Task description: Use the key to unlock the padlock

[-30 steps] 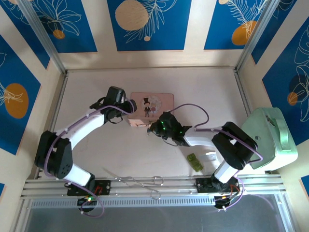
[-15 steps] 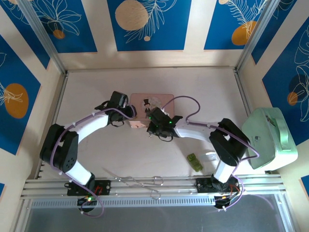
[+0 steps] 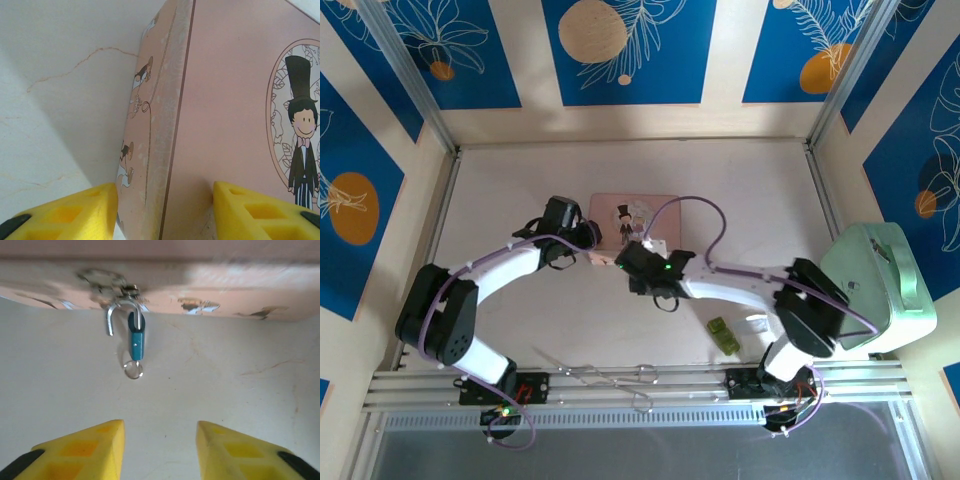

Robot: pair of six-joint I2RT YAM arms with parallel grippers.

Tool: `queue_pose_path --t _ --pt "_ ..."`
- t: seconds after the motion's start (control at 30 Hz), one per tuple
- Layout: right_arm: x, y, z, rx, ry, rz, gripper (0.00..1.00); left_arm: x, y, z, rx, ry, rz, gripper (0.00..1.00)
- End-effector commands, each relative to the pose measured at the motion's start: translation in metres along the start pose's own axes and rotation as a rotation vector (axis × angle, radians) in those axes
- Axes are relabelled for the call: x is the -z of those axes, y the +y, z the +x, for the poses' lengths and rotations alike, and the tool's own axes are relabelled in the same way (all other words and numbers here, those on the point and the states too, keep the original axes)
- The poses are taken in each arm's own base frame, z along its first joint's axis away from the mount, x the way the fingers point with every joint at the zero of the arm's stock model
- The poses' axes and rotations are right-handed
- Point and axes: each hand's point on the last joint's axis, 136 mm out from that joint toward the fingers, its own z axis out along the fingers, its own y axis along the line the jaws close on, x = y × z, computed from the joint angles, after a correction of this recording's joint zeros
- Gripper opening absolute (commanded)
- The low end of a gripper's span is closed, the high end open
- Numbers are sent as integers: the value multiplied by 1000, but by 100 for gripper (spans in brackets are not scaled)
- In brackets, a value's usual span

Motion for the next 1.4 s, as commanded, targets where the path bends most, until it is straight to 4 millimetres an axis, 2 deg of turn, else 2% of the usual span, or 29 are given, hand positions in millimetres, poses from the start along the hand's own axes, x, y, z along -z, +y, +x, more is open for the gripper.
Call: queue_pose_path --t 0.0,0.07,0.1,0.2,0.3,0.4,0.63,1.03,1.17,1.37 --pt "12 -3 -11 25 -48 -109 29 8 19 13 -16 65 -84 51" --pt "9 -13 -14 -9 -51 -136 12 11 15 9 -22 55 -77 52" --pt "5 -16 -15 -29 -45 -160 7 11 14 8 -26 50 -75 52" --pt "-10 -17 -13 -67 -39 -256 0 9 15 8 -33 54 -79 51" --pt "-21 -14 -11 -113 -49 -337 0 6 12 11 -24 65 -53 50" --pt "-27 -13 -10 -143 -56 -344 0 3 14 14 -24 69 -53 48" --pt "-34 -9 -5 -132 -52 -262 0 -5 18 26 0 91 -35 43" --pt "-42 -8 -6 -146 -42 -224 11 -3 36 59 59 137 -17 40" --pt "-43 -8 -3 -136 -44 -219 11 -4 38 59 54 142 -26 40" --pt "-41 -8 -1 -137 -66 -233 4 0 32 56 61 137 -7 38"
